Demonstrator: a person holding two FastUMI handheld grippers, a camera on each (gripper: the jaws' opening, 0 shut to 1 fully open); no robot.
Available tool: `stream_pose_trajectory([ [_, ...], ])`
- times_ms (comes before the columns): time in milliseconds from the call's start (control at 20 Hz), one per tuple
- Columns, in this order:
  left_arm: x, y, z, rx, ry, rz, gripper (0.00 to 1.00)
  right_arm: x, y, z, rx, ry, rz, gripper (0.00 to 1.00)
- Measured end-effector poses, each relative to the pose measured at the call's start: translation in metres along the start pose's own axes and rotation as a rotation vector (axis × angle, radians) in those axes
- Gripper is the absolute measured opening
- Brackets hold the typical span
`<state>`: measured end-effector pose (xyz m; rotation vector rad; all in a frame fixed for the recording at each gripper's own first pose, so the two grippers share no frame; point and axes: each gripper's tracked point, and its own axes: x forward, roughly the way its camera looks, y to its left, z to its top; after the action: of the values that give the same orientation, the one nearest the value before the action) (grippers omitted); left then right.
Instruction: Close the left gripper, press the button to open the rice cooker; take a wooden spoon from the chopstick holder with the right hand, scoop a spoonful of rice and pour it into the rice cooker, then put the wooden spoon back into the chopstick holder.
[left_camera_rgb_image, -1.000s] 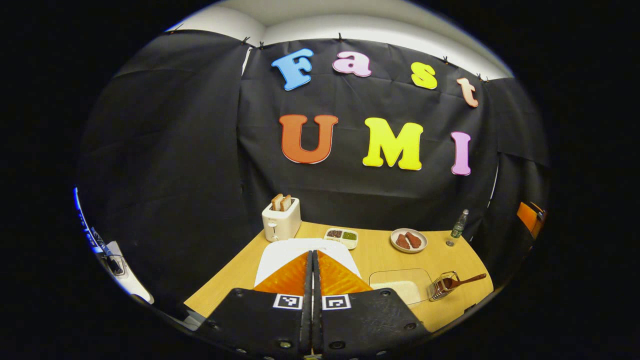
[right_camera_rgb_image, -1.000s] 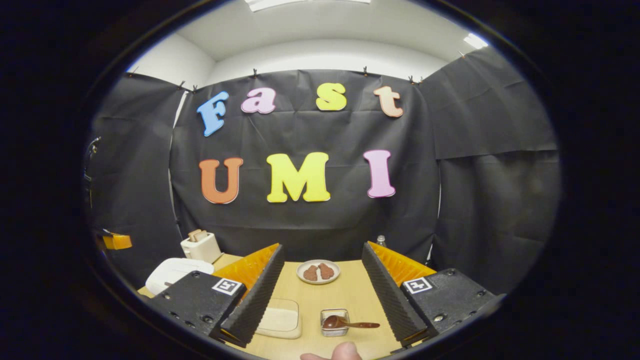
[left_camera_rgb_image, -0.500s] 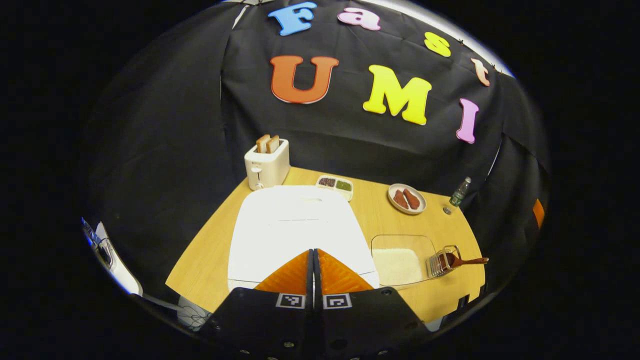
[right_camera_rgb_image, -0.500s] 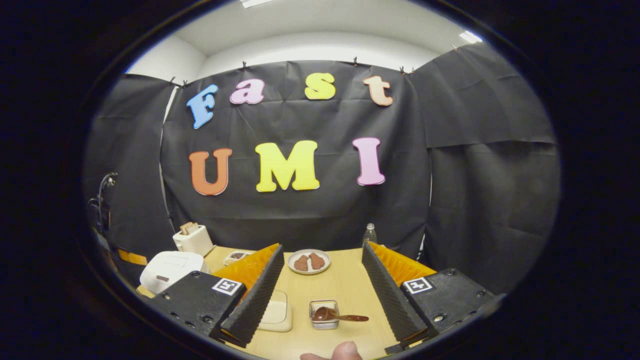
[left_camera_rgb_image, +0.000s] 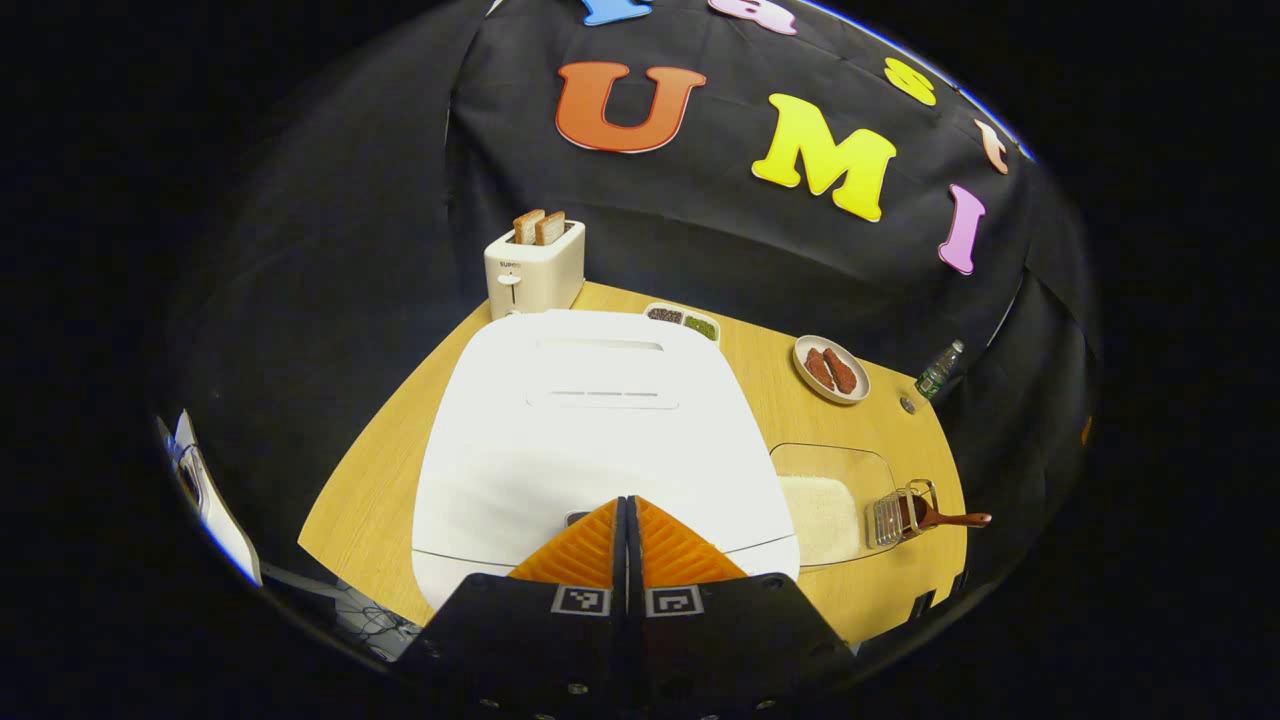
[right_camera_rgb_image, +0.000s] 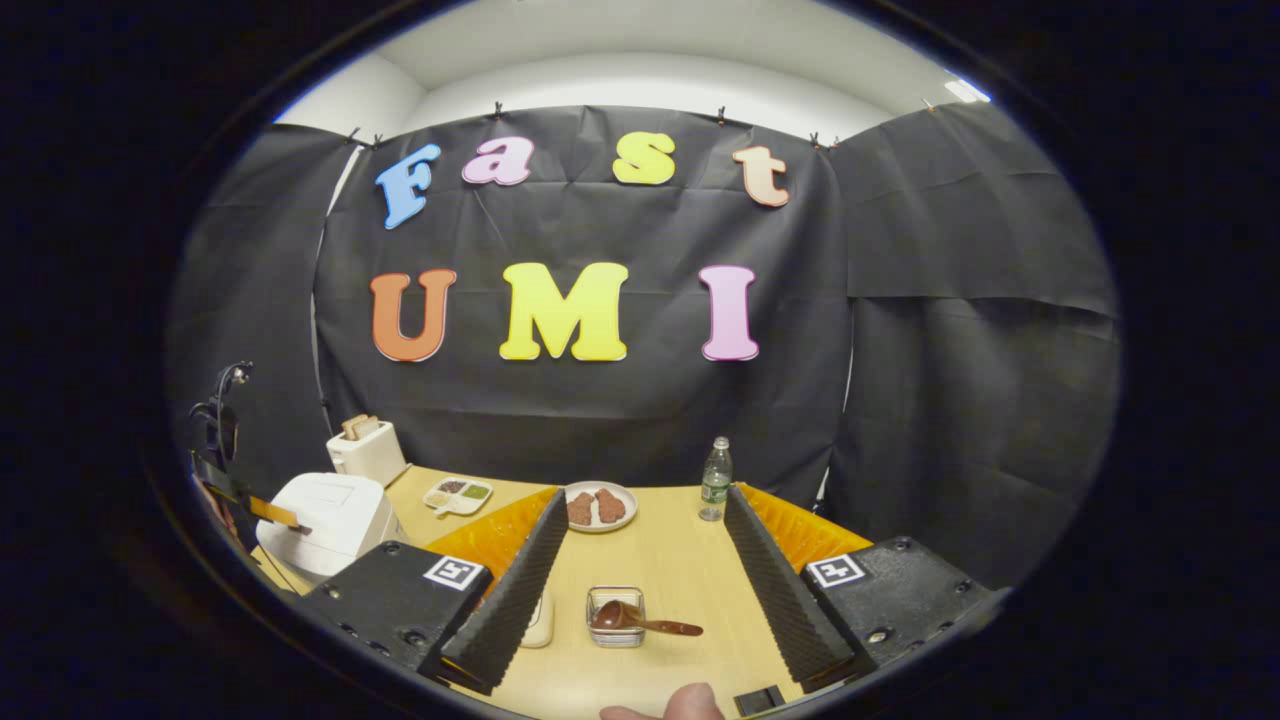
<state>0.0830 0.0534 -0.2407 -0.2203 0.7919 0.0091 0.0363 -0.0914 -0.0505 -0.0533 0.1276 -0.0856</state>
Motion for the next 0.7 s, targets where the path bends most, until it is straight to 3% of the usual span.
stream_pose_trajectory([
  [300, -0.001, 0.000, -0.013, -0.076, 0.049, -0.008, 0.00, 0.002, 0.007, -0.003, 0.023, 0.014, 0.000, 0.99],
  [500, 0.005, 0.000, -0.013, -0.052, 0.099, 0.001, 0.00, -0.002, 0.020, -0.009, 0.019, 0.024, 0.024, 1.00],
  [700, -0.006, -0.001, -0.001, -0.052, 0.057, -0.004, 0.00, -0.007, 0.027, -0.005, 0.010, 0.022, 0.045, 1.00],
])
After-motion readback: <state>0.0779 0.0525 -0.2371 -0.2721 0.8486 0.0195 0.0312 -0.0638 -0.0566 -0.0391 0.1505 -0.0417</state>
